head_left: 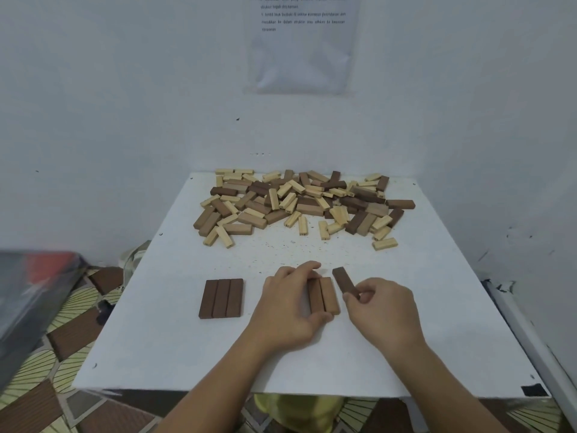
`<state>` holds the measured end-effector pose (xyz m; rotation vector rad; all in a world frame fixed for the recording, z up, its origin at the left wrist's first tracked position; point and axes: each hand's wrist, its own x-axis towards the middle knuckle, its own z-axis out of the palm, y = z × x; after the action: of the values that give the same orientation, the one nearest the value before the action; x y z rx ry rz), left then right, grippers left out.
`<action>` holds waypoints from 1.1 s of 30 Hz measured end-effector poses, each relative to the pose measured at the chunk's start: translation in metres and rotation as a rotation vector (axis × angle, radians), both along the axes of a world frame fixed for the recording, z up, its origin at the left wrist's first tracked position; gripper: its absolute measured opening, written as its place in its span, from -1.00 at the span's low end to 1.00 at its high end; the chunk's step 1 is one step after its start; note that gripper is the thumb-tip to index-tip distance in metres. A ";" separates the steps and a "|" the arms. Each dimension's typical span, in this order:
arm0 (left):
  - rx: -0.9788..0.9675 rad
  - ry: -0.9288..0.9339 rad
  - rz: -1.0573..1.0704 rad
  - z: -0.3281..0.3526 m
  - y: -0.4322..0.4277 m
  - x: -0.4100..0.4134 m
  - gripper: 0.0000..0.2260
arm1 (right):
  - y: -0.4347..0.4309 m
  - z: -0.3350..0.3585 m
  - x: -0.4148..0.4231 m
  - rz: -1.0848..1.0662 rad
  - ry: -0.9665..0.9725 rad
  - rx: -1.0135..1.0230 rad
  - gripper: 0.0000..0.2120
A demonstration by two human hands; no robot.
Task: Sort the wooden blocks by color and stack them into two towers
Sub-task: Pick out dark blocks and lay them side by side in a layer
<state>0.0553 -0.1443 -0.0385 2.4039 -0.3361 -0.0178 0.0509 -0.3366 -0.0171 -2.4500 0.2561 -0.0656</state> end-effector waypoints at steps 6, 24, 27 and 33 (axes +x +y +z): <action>-0.020 0.003 0.017 0.000 0.000 -0.002 -0.26 | -0.005 -0.004 -0.012 0.098 -0.009 0.083 -0.93; -0.052 -0.008 0.027 -0.007 0.001 0.001 -0.26 | -0.013 0.006 0.024 0.599 0.093 0.056 -0.19; -0.078 0.006 0.054 -0.009 0.002 0.001 -0.28 | -0.012 0.004 0.024 0.565 0.091 0.101 -0.19; -0.116 0.037 0.087 -0.007 0.000 -0.001 -0.33 | -0.011 0.000 0.024 0.583 0.085 0.105 -0.15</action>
<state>0.0538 -0.1441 -0.0456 2.2979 -0.2095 -0.0035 0.0752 -0.3475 -0.0169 -2.3309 -0.4114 0.2967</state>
